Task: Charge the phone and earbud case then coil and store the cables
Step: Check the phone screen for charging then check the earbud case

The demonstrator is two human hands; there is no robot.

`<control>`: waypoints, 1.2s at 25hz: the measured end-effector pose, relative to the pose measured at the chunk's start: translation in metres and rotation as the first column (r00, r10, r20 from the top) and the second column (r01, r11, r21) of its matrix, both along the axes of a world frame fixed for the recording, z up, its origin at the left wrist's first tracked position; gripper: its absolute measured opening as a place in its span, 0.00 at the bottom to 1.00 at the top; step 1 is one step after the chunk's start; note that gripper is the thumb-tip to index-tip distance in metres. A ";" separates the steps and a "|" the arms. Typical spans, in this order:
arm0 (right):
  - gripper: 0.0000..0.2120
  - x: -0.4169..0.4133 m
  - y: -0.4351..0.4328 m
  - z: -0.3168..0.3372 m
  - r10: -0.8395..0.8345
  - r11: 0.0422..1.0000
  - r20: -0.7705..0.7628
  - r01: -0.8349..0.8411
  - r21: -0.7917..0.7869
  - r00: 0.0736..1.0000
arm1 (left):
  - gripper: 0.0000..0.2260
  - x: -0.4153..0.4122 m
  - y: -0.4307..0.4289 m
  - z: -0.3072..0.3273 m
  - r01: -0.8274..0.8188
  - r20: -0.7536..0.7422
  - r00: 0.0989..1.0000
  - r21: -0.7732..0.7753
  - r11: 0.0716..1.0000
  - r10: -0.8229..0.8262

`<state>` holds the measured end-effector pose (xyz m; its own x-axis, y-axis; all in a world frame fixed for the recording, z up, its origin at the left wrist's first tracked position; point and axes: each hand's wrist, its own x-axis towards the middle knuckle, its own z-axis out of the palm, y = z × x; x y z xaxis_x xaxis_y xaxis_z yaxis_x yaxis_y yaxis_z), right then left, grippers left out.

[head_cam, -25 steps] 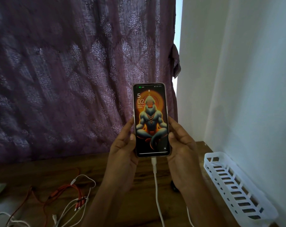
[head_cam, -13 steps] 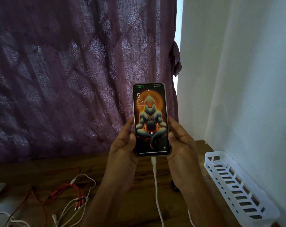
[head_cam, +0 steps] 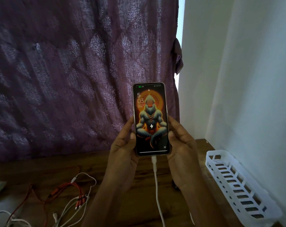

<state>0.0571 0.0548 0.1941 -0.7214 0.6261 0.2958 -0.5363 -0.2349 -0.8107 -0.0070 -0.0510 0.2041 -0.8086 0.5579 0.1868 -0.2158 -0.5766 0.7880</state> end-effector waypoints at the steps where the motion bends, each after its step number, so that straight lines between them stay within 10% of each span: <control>1: 0.17 0.000 0.000 0.000 0.000 1.000 0.006 0.000 0.003 1.000 | 0.18 0.000 0.000 0.000 0.002 -0.003 1.000 -0.003 1.000 -0.002; 30: 0.18 -0.005 -0.001 -0.007 0.004 1.000 0.054 -0.006 0.028 0.999 | 0.17 0.000 -0.005 -0.002 -0.018 0.003 1.000 -0.028 0.999 0.018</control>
<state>0.0520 0.0537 0.1874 -0.7399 0.6145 0.2738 -0.4905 -0.2142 -0.8447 -0.0074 -0.0556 0.2024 -0.8192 0.5480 0.1690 -0.2077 -0.5582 0.8033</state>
